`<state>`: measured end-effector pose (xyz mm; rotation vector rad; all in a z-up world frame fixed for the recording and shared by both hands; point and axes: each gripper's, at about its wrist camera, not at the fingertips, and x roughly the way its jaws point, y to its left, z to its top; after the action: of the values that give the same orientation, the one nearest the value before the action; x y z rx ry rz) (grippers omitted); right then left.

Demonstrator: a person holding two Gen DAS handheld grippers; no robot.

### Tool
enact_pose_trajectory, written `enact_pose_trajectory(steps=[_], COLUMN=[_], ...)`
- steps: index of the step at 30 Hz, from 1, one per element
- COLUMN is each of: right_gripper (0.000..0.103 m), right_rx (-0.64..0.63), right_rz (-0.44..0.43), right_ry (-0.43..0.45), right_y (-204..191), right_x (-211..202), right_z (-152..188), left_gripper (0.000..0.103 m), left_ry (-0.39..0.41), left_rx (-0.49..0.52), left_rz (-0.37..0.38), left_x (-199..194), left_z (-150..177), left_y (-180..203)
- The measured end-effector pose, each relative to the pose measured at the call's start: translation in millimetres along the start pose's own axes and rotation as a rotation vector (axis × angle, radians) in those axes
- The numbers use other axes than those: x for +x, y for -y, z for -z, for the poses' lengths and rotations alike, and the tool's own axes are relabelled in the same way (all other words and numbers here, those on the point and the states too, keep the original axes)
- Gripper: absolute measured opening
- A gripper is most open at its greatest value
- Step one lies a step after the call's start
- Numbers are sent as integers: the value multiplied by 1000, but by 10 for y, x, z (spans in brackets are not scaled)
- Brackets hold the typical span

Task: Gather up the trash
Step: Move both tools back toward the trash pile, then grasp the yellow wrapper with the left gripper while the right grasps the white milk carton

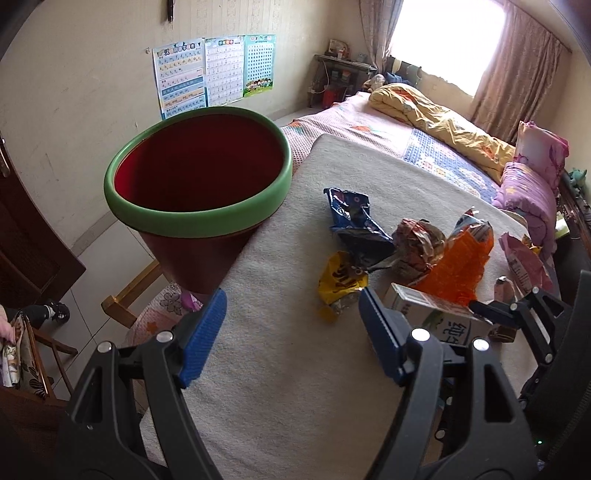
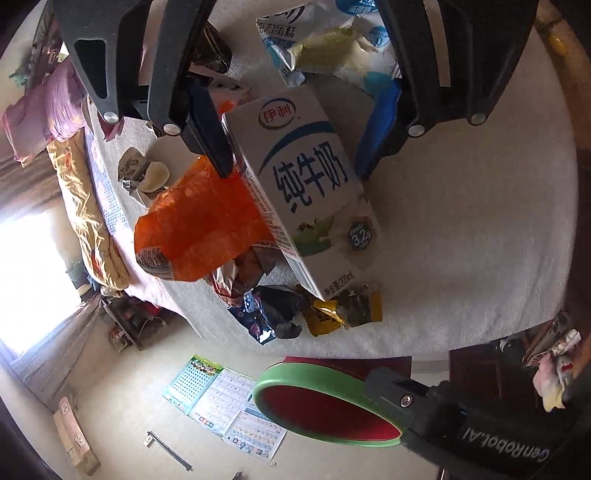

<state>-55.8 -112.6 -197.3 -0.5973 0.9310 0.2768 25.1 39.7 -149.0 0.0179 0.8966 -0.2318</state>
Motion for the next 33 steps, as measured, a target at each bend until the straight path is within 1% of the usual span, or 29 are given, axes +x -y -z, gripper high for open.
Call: enact_pose_trajectory(steps=[1, 2, 3, 4, 5, 7, 8, 9, 11, 12, 14, 17, 18, 19, 20, 22, 23, 24, 25, 26, 29, 31, 33], right_gripper=[57, 36, 29, 20, 13, 12, 12, 15, 34, 49, 50, 50, 50, 50, 51, 53, 54, 54, 54, 54, 55, 55, 55], right_rx=[29, 72, 131, 200, 246, 297, 327, 372, 475, 531, 615, 682, 696, 707, 713, 719, 725, 735, 747, 758, 779, 771, 732], right_rz=[-36, -62, -124, -193, -225, -232, -253, -289, -370, -403, -439, -441, -448, -456, -461, -457, -458, -463, -473, -485, -508, -498, -480], right_ry=[8, 31, 51, 52, 51, 43, 43, 46, 45, 47, 58, 63, 67, 68, 66, 52, 45, 38, 34, 34, 38, 49, 54], right_y=[46, 108, 212, 323, 380, 487, 540, 607, 772, 829, 877, 999, 1029, 1026, 1041, 1063, 1075, 1078, 1090, 1101, 1136, 1092, 951], right_x=[-25, -86, -167, -212, -242, -245, -236, -223, -189, -174, -162, -160, -165, -165, -162, -159, -146, -112, -88, -84, -46, -48, -63], right_z=[0, -9, -17, -17, -27, 7, 24, 42, 79, 97, 139, 213, 240, 259, 274, 319, 333, 337, 347, 372, 363, 313, 222], left_gripper=[71, 71, 71, 71, 71, 71, 71, 71, 71, 71, 71, 71, 67, 62, 59, 36, 32, 24, 20, 20, 20, 20, 21], left_ry=[2, 3, 6, 10, 13, 14, 13, 10, -6, -20, -62, -128, -148, -170, -191, -212, -200, -208, -208, -201, -174, -169, -170], left_rx=[-1, -2, -3, -2, 0, 18, 32, 44, 70, 78, 85, 78, 73, 61, 47, 26, 28, 23, 10, 5, 38, 56, 70], left_rz=[-3, -5, -6, -4, -1, 8, 13, 24, 52, 66, 88, 111, 119, 129, 142, 149, 142, 159, 172, 170, 130, 108, 94], left_x=[-2, -2, 0, 4, 13, 57, 90, 126, 231, 299, 459, 696, 759, 814, 865, 916, 899, 897, 878, 853, 738, 676, 643], left_z=[-9, -25, -42, -62, -84, -132, -155, -183, -221, -232, -229, -175, -147, -122, -98, -57, -53, -53, -51, -45, 2, 52, 86], left_y=[-1, -11, -17, -18, -13, 18, 55, 79, 156, 186, 244, 283, 284, 277, 266, 236, 228, 213, 191, 176, 175, 161, 134])
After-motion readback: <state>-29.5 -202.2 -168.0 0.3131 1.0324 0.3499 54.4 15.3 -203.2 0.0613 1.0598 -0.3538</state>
